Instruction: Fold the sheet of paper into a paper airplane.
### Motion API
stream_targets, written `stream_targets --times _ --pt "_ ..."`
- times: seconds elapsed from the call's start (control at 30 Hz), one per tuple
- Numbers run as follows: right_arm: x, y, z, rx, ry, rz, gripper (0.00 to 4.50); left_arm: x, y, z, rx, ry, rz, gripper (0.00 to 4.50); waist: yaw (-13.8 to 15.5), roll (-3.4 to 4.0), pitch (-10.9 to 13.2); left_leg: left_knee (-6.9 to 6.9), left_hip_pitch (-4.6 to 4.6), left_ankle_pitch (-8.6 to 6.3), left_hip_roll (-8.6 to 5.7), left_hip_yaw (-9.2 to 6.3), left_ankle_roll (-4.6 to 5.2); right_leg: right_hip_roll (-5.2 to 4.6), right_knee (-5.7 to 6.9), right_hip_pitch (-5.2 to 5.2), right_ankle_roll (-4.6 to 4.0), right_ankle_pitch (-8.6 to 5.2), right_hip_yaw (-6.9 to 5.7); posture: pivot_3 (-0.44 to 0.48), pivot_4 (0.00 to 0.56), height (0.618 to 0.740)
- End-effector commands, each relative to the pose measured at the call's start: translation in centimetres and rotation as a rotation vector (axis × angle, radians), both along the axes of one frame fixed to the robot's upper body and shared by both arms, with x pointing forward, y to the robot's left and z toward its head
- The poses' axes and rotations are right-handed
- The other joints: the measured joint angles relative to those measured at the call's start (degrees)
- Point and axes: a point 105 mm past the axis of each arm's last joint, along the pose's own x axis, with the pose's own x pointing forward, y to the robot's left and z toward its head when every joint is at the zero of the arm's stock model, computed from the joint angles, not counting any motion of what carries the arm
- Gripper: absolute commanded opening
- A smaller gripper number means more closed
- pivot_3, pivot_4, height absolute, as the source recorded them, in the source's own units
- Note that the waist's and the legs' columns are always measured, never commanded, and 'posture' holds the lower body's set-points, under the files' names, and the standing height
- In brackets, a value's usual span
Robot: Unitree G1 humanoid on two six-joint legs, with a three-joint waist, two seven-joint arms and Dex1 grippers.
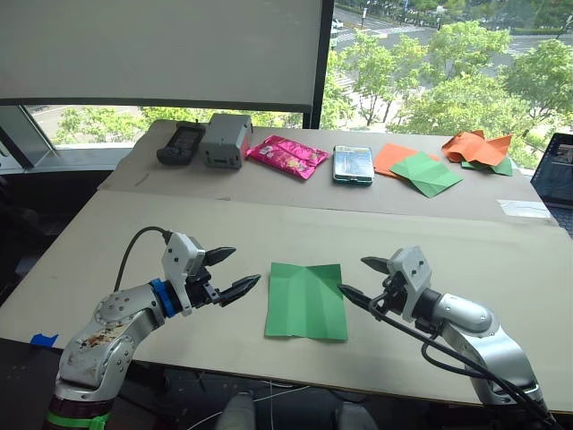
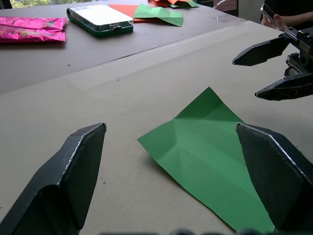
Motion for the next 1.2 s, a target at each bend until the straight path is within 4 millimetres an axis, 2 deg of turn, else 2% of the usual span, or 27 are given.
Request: stream_targets --times 0.03,0.27,0.37,0.47,0.63,0.73,0.9,1.07,1.2 --pt "0.2 0.4 1.2 0.017 -0.049 0.007 4.47 0.1 -0.3 0.8 -0.003 -0.036 -0.021 4.50 0.0 0.00 0.0 0.00 0.00 0.00 0.00 0.00 0.00 0.00 0.00 0.00 0.00 0.00 0.00 0.000 0.150 0.713" --pt "0.4 0.2 1.1 0.024 -0.037 -0.016 4.47 0.5 -0.5 0.2 0.010 -0.022 -0.031 4.50 0.3 0.01 0.0 0.01 0.01 0.00 0.00 0.01 0.00 0.00 0.01 0.02 0.00 0.00 0.00 0.000 0.150 0.713" --pt "0.4 0.2 1.1 0.027 -0.031 -0.022 4.50 0.6 -1.2 -0.2 -0.006 -0.015 -0.075 3.69 0.4 0.02 0.0 0.01 0.01 0.00 0.00 0.02 0.00 0.00 0.02 0.03 0.01 0.01 0.00 0.000 0.150 0.713" --pt "0.4 0.1 0.9 0.030 -0.025 -0.030 4.50 1.3 -2.4 -0.9 -0.019 -0.012 -0.129 2.67 0.6 0.02 0.0 0.03 0.01 0.01 -0.01 0.03 0.01 0.00 0.02 0.08 0.03 0.02 0.00 0.000 0.150 0.713" --pt "0.2 -0.1 0.8 0.030 -0.018 -0.040 4.50 2.5 -4.2 -3.4 0.076 -0.010 -0.192 0.99 0.5 0.01 0.0 0.05 0.01 0.01 -0.01 0.07 0.02 0.01 0.03 0.12 0.05 0.03 0.00 0.000 0.150 0.713" --pt "0.1 -0.3 0.8 0.023 -0.015 -0.045 3.61 2.8 -5.5 -4.0 0.088 -0.003 -0.235 0.01 0.5 0.00 0.0 0.07 0.02 0.02 -0.01 0.07 0.03 0.01 0.05 0.15 0.12 0.07 0.00 0.000 0.150 0.713" --pt "-0.2 -0.7 0.9 0.019 -0.016 -0.063 1.90 2.5 -6.7 -6.0 0.143 0.028 -0.299 0.00 0.4 0.02 -0.1 0.08 0.06 0.03 -0.01 0.07 0.04 0.01 0.07 0.20 0.21 0.13 0.00 0.000 0.150 0.713" --pt "-0.6 -1.0 0.8 0.014 -0.013 -0.069 0.09 1.6 -6.3 -8.5 0.274 0.055 -0.344 0.00 0.4 0.04 -0.1 0.08 0.08 0.03 0.00 0.07 0.04 0.01 0.08 0.21 0.22 0.14 0.00 0.000 0.150 0.713" --pt "-1.4 -1.0 0.2 -0.033 0.036 -0.017 0.04 1.3 -6.0 -9.3 0.320 0.057 -0.366 0.00 0.5 0.08 -0.1 0.09 0.09 0.02 0.00 0.07 0.03 0.01 0.05 0.29 0.21 0.13 0.00 0.000 0.150 0.713"
